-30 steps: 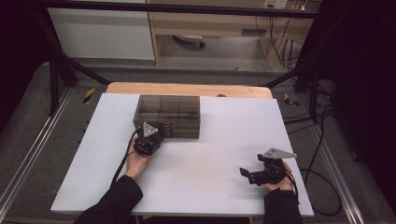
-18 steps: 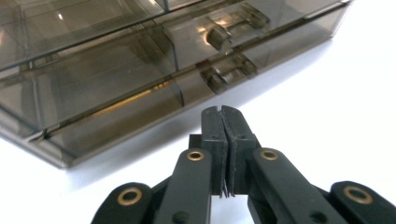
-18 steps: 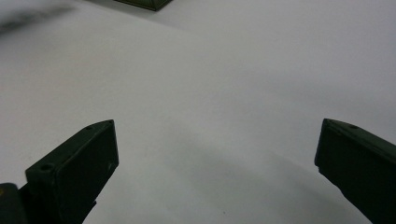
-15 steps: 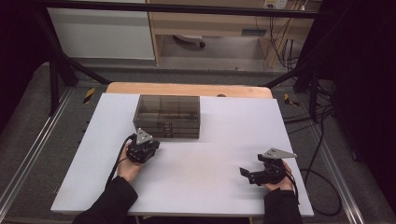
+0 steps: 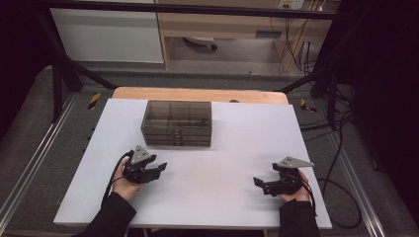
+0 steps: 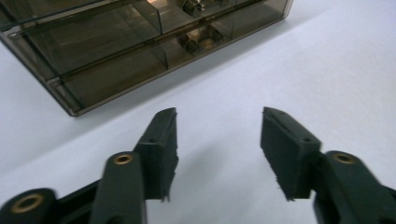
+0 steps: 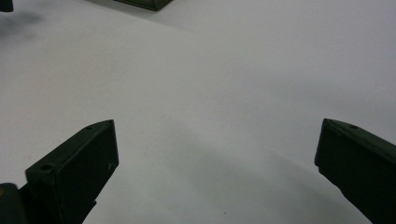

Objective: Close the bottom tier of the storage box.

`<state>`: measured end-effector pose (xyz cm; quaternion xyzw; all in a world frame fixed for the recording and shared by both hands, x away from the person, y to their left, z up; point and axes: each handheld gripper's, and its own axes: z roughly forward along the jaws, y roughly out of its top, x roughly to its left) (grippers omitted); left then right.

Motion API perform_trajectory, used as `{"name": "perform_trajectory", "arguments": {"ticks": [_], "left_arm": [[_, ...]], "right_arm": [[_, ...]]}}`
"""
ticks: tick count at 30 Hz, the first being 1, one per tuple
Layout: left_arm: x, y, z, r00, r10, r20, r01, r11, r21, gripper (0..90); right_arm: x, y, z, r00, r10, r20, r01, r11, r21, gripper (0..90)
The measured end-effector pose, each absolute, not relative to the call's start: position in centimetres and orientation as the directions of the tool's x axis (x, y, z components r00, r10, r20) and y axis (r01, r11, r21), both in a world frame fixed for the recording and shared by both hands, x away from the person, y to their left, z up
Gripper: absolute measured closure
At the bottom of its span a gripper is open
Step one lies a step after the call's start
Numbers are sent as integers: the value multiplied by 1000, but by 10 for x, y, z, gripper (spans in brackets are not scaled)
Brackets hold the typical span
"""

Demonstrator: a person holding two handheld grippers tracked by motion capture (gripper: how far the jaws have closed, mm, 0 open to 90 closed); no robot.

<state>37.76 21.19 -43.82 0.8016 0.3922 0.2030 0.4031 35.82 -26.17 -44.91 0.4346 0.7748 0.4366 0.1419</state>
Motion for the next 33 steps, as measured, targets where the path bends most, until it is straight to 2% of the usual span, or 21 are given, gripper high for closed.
{"name": "perform_trajectory", "arguments": {"ticks": [2, 4, 14, 22, 33], "left_arm": [[374, 215, -438, 623, 783, 7, 462, -374, 804, 345], [369, 218, -439, 632, 774, 21, 452, -391, 802, 311], [359, 243, -438, 640, 768, -35, 486, -370, 792, 81], [352, 269, -434, 614, 789, -38, 492, -344, 800, 32], [350, 291, -438, 579, 814, -37, 520, -334, 786, 31]], "right_arm": [[358, -262, -449, -582, 798, 159, 550, 242, 800, 1], [358, -261, -449, -581, 798, 162, 551, 240, 799, 1], [357, -261, -448, -579, 798, 166, 551, 233, 801, 1], [357, -261, -448, -582, 796, 167, 552, 236, 799, 1], [357, -261, -449, -587, 793, 165, 553, 244, 797, 1]]}}
